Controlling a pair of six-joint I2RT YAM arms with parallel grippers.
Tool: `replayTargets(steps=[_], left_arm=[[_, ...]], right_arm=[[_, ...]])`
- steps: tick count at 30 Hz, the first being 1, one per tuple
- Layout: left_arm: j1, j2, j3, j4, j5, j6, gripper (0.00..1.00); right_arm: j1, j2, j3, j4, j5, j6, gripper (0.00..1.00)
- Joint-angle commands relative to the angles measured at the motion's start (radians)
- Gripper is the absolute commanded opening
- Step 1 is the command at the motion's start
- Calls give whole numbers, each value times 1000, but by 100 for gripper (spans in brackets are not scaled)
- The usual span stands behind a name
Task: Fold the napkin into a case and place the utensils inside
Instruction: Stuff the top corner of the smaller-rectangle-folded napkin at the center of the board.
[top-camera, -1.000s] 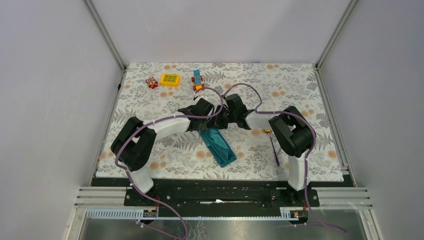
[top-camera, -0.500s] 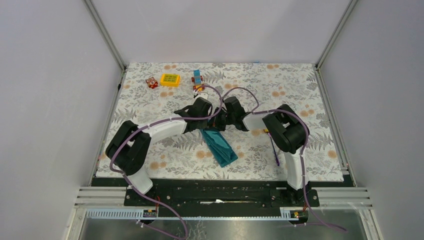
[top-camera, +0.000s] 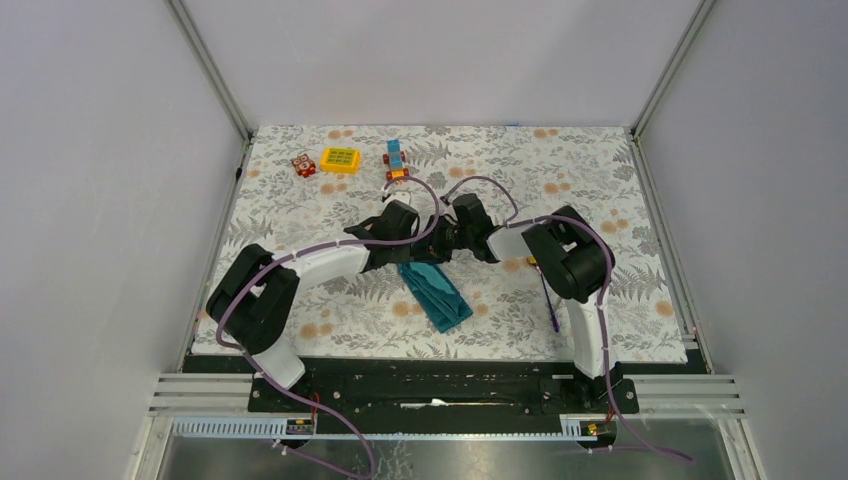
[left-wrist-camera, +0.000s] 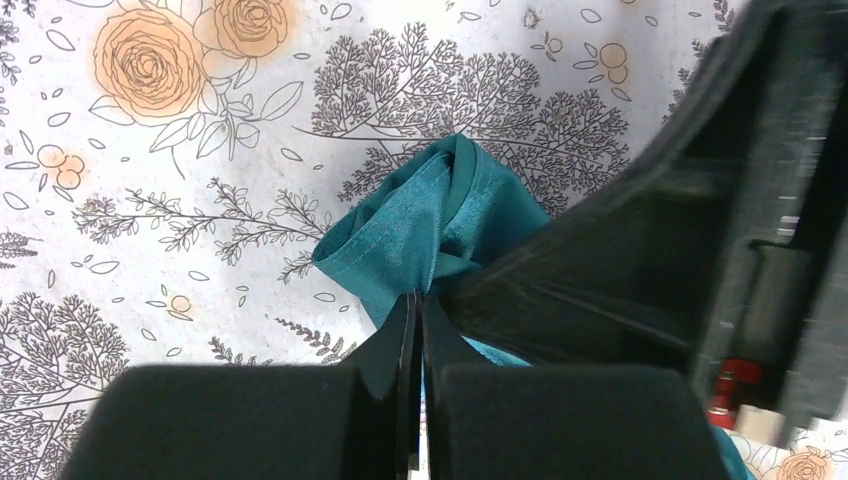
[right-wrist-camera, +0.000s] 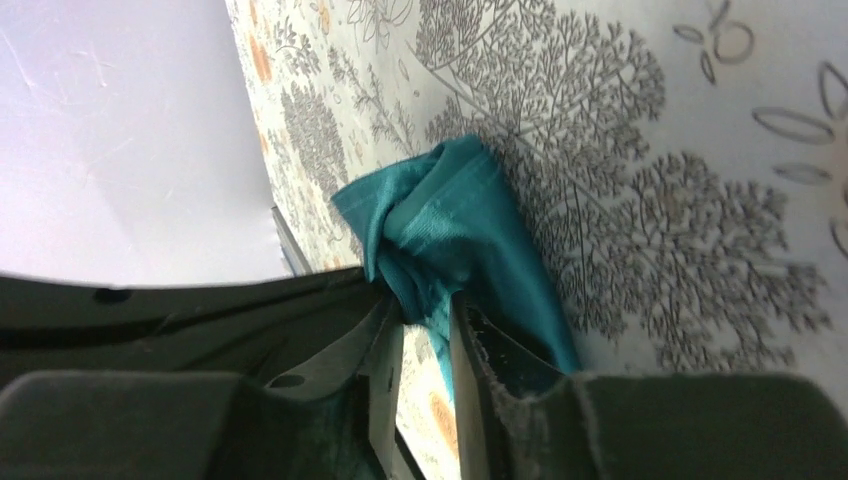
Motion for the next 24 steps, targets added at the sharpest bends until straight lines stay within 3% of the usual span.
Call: replayTargets(steps=[1,9,11,16,24], left_arm=[[14,-50,-31,40,14,-26,0],[19,-66,-48,48,27,-31,0],[18,-69,-45,48,29,-29,0],[18,-68,-39,48,34,-28,0],[19,-65,-30,50,45,-34,0]], right_arm=[[-19,-116,-46,67,-55,-13,34],[-26,-128,-49,48,-49,-31,40],[-25,-105,-30,52,-60,-26,37],[-23,-70,-14,70,-64,-7,10],[14,-3,7,123,-59,44,6]])
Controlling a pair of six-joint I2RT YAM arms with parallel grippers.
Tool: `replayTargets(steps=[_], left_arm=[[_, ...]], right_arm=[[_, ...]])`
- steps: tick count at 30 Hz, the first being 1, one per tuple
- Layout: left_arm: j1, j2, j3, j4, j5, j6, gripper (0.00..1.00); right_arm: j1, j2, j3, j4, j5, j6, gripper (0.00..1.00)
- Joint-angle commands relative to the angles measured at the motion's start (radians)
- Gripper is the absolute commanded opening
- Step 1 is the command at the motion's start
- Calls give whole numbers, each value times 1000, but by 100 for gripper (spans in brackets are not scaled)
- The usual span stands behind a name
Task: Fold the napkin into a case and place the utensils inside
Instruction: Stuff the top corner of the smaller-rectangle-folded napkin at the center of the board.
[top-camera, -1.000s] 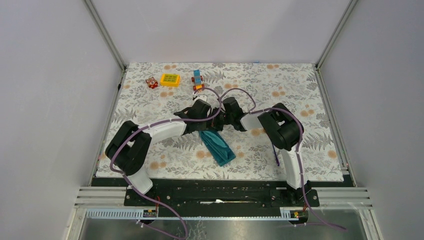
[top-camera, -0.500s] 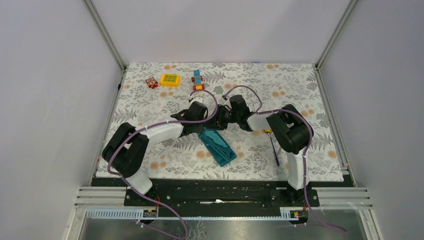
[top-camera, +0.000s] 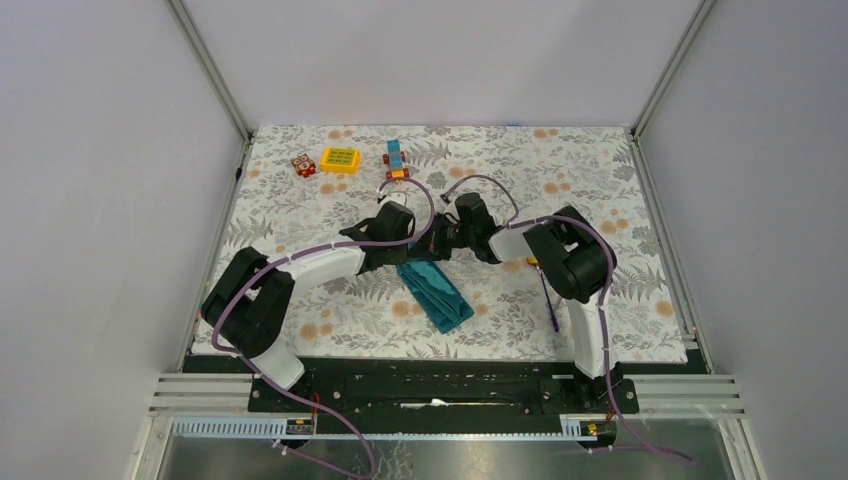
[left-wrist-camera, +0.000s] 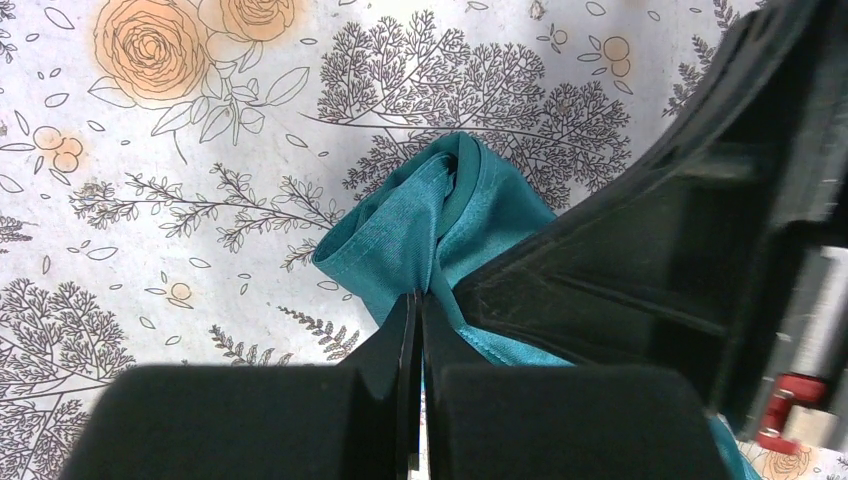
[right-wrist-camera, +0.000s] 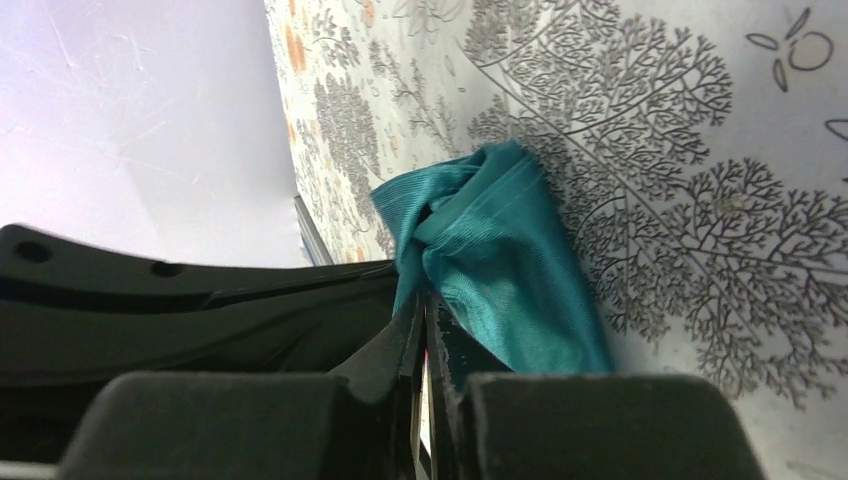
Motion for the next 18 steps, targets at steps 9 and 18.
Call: replayTargets(steps=[9,18], left_arm=[[3,-10,5,48,50,-44,0],[25,-42,-29,35,14,-53,0]], right_arm=[[54,120,165,90,9,92,4],[7,-6,21,48,-11,56,21]])
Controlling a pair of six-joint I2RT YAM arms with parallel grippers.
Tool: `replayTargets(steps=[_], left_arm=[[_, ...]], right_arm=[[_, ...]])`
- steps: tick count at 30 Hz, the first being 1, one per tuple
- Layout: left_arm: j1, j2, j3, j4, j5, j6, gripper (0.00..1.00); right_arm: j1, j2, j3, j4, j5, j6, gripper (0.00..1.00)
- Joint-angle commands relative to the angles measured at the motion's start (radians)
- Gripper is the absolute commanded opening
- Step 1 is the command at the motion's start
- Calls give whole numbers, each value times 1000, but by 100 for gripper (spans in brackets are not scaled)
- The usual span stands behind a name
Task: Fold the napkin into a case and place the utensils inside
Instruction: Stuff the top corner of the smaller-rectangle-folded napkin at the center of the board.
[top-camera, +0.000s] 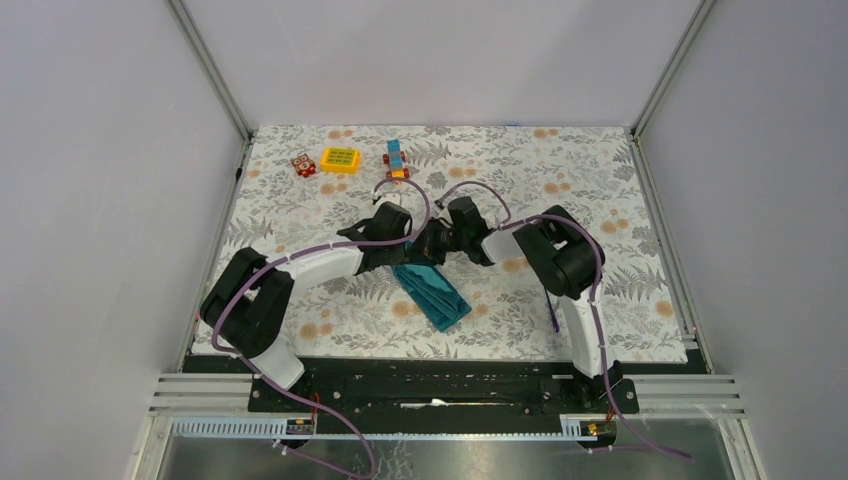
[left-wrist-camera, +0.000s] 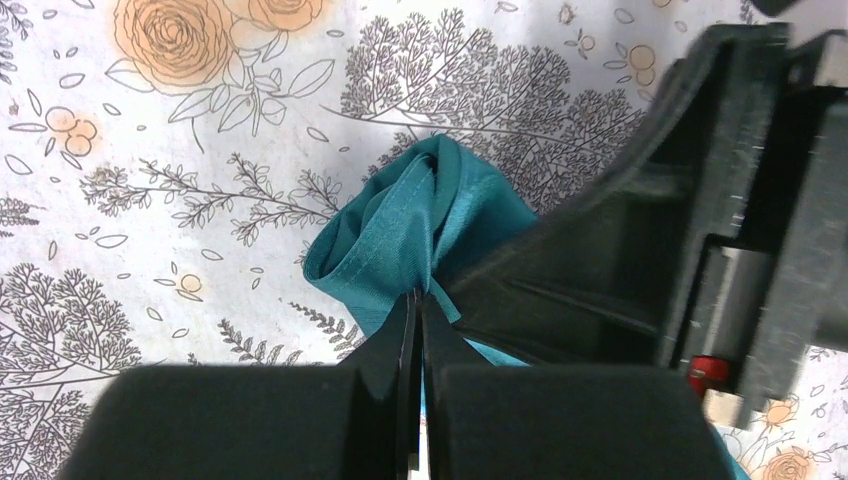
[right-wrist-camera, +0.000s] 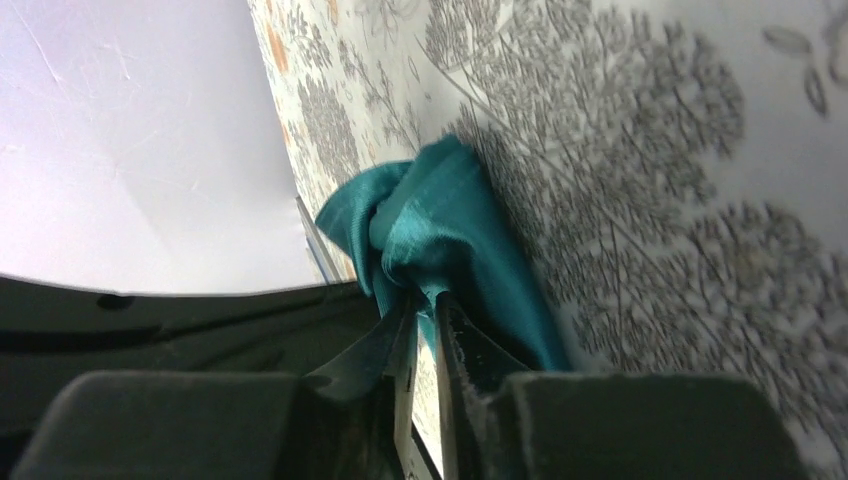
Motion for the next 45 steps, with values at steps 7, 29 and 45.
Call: replayTargets(steps=[7,29,45], left_arm=[[18,-62,-36,42,42,-26,0],[20,-68,-39,50,67,-30,0],[43,-82,-59,58,94,-30,0]], right_arm=[[-32,-133,-86,12,-15,-58,26],[4,-75,-4,51,-7,-14,0],[-43,-115,-121,74,-43,-49,28]])
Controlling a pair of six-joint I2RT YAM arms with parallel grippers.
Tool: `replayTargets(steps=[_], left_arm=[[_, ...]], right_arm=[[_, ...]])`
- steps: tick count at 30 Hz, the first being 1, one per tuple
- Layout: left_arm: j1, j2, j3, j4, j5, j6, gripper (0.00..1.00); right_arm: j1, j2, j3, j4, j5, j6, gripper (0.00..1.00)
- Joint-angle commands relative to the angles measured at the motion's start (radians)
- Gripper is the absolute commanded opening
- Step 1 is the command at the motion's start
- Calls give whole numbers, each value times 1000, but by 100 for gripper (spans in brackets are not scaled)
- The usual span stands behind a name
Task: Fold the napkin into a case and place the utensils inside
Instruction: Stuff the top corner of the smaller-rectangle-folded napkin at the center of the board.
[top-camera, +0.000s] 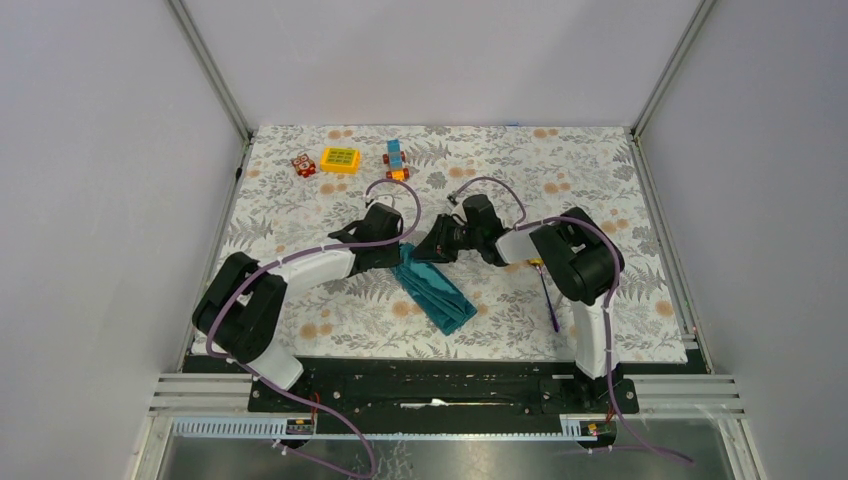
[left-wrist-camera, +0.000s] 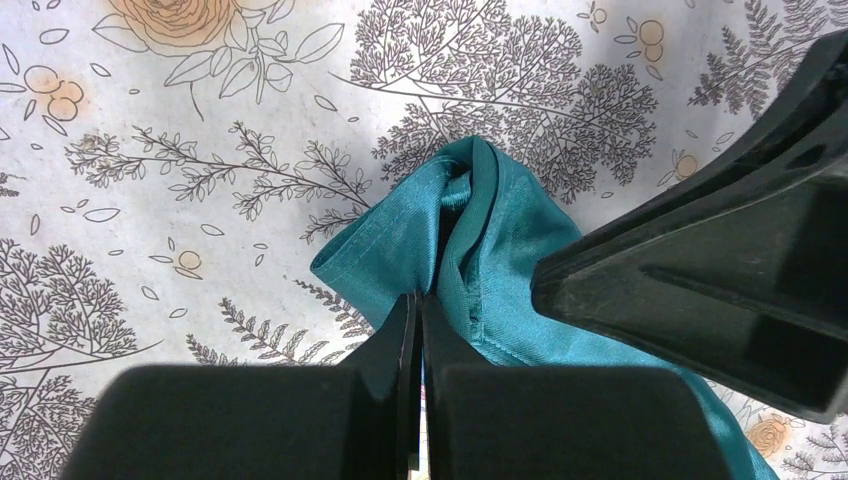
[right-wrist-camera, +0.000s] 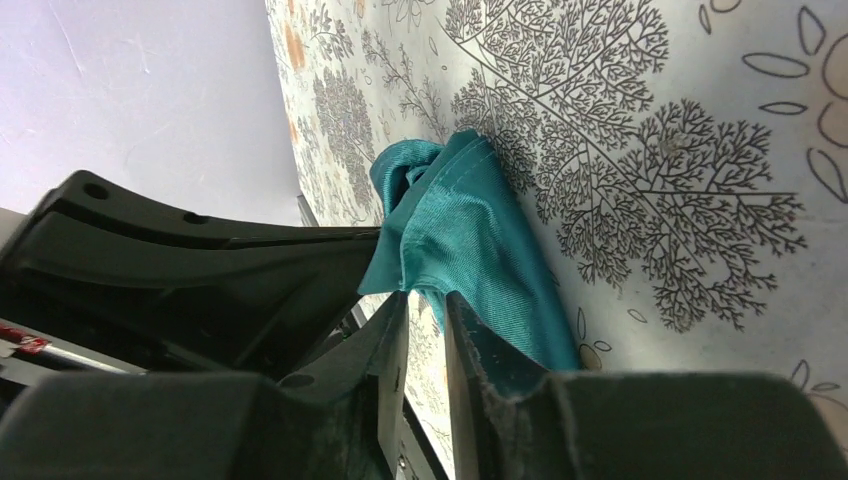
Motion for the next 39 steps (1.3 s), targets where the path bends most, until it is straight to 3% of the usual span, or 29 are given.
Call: replayTargets(steps=[1,7,15,33,39], left_arm=[[5,-37,-2,46,16,-9,0],[7,-33,0,47,21,-13,0],[8,-43,-2,44,26,-13,0],[48,-103,-43,50,65,-45,0],[67,-136,-84,92,96,-42,0]], right_arm=[[11,23,13,68,-36,6,29],[46,56,60,62,-34,11,26],[80,108,114,93,-37,50,12],[81,156,171,-1,99,42,19],[68,159,187,8,47,41,30]])
